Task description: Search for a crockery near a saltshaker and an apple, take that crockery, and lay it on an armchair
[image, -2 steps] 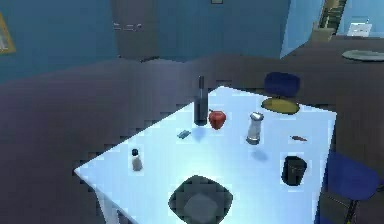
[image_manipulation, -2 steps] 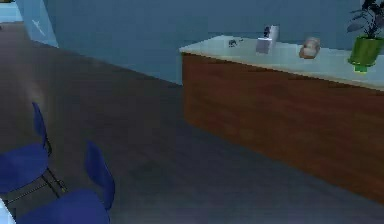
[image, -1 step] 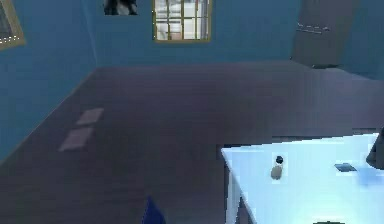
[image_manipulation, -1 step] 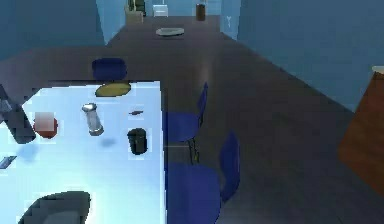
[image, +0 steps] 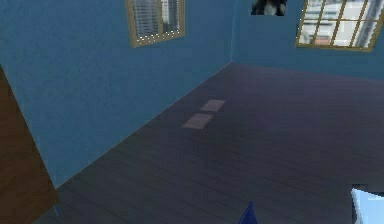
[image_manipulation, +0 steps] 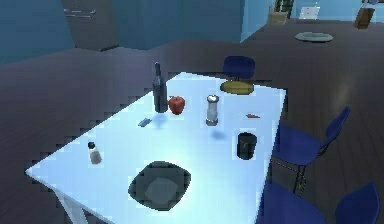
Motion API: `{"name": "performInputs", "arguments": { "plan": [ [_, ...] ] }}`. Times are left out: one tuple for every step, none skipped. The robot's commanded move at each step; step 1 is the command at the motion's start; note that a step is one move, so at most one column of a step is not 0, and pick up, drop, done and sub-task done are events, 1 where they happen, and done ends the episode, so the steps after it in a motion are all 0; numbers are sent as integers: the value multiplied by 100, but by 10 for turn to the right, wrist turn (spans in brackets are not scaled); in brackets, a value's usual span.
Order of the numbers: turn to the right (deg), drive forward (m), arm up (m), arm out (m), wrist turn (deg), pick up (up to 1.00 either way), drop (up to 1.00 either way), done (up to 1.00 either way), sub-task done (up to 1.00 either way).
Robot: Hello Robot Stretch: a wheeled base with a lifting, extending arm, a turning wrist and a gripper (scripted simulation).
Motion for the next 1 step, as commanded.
{"name": "performInputs", "arguments": {
  "plan": [
    [0,0,50,0,0,0,0,0,0]
  ]
}}
